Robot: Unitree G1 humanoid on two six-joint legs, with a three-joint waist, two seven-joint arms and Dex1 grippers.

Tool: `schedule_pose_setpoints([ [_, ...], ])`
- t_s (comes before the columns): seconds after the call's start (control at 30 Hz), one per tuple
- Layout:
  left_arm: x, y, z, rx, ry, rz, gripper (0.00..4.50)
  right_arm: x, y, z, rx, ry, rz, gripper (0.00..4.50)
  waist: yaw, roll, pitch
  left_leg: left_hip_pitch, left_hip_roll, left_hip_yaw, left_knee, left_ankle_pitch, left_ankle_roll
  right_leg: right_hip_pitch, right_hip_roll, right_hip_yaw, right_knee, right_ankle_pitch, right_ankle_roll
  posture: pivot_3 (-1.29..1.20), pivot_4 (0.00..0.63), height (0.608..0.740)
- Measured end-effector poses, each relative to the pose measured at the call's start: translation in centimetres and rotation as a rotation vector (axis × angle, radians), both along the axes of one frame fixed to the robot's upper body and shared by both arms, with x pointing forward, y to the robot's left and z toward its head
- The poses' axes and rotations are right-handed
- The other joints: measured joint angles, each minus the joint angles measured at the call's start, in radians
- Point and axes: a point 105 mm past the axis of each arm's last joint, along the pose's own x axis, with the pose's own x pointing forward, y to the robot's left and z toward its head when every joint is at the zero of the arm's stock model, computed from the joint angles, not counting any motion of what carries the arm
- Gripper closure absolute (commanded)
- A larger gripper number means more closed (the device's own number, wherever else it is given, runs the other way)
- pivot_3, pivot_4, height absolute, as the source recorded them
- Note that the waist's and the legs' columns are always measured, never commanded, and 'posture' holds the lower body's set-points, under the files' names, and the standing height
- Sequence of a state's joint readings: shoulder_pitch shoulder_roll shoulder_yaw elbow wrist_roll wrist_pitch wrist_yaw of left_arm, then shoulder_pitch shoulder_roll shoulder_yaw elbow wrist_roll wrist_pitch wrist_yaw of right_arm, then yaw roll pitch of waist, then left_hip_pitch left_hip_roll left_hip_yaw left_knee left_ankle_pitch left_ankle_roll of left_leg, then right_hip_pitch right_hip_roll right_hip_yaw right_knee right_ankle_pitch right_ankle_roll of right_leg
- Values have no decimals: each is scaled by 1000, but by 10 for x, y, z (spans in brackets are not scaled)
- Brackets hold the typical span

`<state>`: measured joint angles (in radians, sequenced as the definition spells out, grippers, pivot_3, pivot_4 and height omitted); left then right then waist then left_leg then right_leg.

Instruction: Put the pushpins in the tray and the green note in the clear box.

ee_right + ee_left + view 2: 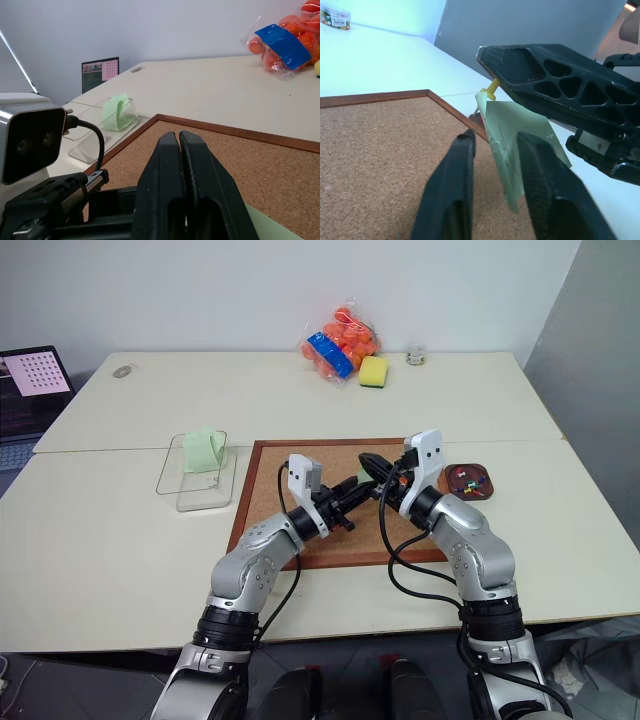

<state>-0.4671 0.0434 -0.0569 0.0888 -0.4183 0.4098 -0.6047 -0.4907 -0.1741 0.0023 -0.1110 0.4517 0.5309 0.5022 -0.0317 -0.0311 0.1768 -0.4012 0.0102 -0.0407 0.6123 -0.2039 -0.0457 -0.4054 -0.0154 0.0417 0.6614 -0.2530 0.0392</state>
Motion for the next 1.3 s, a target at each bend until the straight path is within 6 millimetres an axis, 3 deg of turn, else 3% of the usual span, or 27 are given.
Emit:
schedule_pose_setpoints([
  [0.13, 0, 1, -1, 1, 9, -2, 4482, 0, 0, 0, 0, 0, 0, 4500, 0, 0, 0, 0, 0, 0, 0, 0, 0, 0, 0, 0, 0, 0, 0, 0, 150, 740],
  [0.37, 1, 3, -3, 8, 26, 5, 4482, 0, -1, -1, -7, 0, -2, 4500, 0, 0, 0, 0, 0, 0, 0, 0, 0, 0, 0, 0, 0, 0, 0, 0, 150, 740],
  [0.53, 6, 12, -6, -77, 137, 46, 4482, -7, -4, -4, -13, 5, -8, 4500, -1, 0, 0, 0, 0, 0, 0, 0, 0, 0, 0, 0, 0, 0, 0, 0, 150, 740],
  [0.9, 1, 14, -10, -107, 236, 13, 4482, -14, -12, 13, 38, -26, -78, 4500, 0, 0, 0, 0, 0, 0, 0, 0, 0, 0, 0, 0, 0, 0, 0, 0, 150, 740],
  [1.0, -3, 10, -6, -100, 227, -18, 4482, -2, -37, 12, 7, -35, -213, 4500, 1, 0, 0, 0, 0, 0, 0, 0, 0, 0, 0, 0, -1, 0, 0, 0, 150, 740],
  [1.13, -14, 3, 1, -50, 175, -103, 4482, 24, -99, -11, -99, 21, -514, 4500, 2, 0, 0, 0, 0, 1, 0, 0, 0, 0, 0, 1, -1, 0, 0, 0, 150, 740],
  [1.3, -20, -11, 6, 101, 24, -151, 4482, 42, -137, -31, -109, 120, -685, 4500, -2, 0, 0, 0, 0, 1, -1, 0, 0, 0, 1, 2, -1, 0, -1, 0, 150, 740],
])
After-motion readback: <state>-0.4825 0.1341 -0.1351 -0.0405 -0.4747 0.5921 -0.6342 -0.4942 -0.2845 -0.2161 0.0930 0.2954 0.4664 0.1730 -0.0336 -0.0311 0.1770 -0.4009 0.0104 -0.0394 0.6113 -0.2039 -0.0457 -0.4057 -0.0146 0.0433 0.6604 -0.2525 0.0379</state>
